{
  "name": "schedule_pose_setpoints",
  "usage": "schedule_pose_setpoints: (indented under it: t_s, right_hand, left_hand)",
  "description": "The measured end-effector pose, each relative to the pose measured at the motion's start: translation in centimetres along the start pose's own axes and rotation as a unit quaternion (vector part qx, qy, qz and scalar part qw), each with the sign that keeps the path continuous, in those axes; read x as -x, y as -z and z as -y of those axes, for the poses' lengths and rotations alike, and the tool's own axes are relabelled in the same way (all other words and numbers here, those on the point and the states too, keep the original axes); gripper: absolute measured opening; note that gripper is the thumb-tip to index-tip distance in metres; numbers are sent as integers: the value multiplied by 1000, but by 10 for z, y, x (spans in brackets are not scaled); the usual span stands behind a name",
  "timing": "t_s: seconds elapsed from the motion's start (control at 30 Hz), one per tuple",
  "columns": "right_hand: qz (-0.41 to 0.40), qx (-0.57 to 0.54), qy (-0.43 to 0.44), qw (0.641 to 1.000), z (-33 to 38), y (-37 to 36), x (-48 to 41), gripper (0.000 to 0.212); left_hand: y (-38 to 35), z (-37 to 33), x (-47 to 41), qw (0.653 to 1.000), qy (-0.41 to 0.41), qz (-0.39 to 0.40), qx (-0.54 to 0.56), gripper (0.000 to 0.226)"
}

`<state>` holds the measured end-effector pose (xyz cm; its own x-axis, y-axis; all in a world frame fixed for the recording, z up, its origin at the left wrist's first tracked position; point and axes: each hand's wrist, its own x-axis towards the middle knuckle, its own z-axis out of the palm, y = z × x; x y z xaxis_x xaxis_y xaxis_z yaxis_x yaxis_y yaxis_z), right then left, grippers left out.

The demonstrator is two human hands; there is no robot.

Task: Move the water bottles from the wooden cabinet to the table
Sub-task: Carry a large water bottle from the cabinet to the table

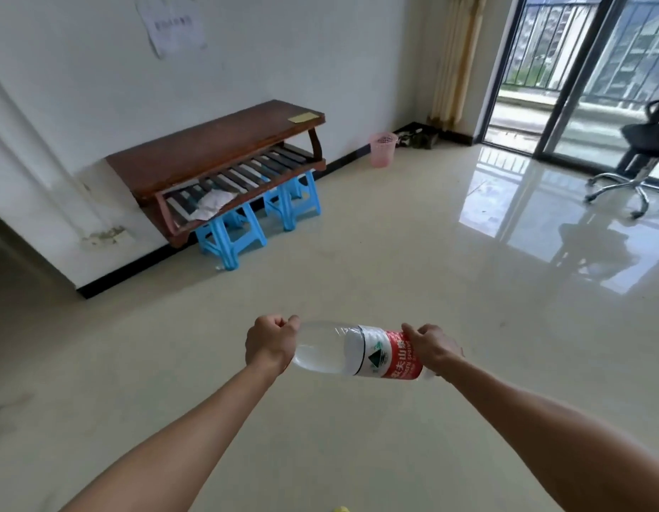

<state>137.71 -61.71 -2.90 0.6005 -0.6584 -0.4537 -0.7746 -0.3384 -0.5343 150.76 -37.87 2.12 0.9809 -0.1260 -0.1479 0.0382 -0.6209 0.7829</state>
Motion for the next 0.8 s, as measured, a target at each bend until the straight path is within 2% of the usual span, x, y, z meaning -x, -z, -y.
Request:
schedule_pose_setpoints:
  t_s: [0.17, 0.43, 0.53, 0.67, 0.8]
  right_hand:
    - [-1, 0, 0, 1000, 73, 16, -80, 50]
    - [27, 18, 25, 999, 192, 15, -267, 49]
    - [45, 17, 35, 998, 249, 21, -351, 49]
    - [61, 2, 73, 996, 335, 34, -434, 46]
    - [71, 33, 112, 991, 423, 39, -499, 43]
  left_hand:
    - [-1, -41, -103, 1000, -12, 4, -8, 28]
    - [-37, -75, -292, 1000, 22, -15, -5, 29]
    - [-50, -96, -375, 998, 48, -36, -6, 28]
    - [-46, -126, -463, 996, 63, -69, 14, 27]
    - [-29, -145, -538, 989, 90, -115, 37, 27]
